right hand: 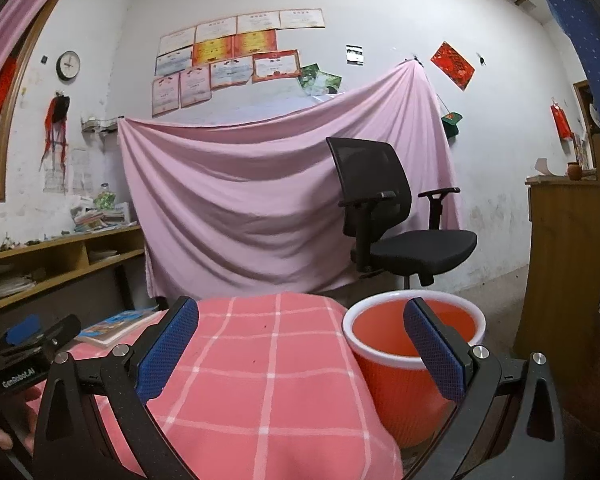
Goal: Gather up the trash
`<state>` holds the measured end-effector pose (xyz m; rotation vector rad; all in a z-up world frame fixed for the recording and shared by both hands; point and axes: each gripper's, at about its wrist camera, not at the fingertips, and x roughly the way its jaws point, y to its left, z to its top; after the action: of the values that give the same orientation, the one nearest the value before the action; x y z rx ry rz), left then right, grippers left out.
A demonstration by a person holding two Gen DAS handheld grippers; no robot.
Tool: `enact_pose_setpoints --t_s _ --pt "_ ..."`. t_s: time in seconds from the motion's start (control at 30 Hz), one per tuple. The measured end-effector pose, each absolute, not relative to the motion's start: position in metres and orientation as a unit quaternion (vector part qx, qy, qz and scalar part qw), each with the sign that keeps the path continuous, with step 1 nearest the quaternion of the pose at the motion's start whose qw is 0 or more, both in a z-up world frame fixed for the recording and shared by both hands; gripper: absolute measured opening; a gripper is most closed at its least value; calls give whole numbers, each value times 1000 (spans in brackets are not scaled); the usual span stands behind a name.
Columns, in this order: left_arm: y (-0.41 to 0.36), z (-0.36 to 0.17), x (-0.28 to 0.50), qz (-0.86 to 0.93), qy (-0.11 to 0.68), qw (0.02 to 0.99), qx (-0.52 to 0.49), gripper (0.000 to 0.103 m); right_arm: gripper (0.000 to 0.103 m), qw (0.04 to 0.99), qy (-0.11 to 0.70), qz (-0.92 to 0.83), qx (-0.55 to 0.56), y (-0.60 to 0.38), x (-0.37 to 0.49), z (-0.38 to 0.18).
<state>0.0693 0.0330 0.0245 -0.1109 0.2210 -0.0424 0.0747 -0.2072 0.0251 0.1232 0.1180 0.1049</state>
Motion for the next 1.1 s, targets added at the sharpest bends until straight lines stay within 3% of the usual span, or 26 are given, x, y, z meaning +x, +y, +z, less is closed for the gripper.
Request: enact_pose_setpoints --t_s 0.43,0.83,1.1 --pt "31 3 47 -37 116 992 -37 101 103 996 55 46 57 -200 55 6" --pt "19 -18 55 -59 131 989 18 101 103 992 106 40 54 -206 66 -20" --pt "37 -22 64 -47 144 988 -19 101 103 990 124 44 49 -203 73 -26"
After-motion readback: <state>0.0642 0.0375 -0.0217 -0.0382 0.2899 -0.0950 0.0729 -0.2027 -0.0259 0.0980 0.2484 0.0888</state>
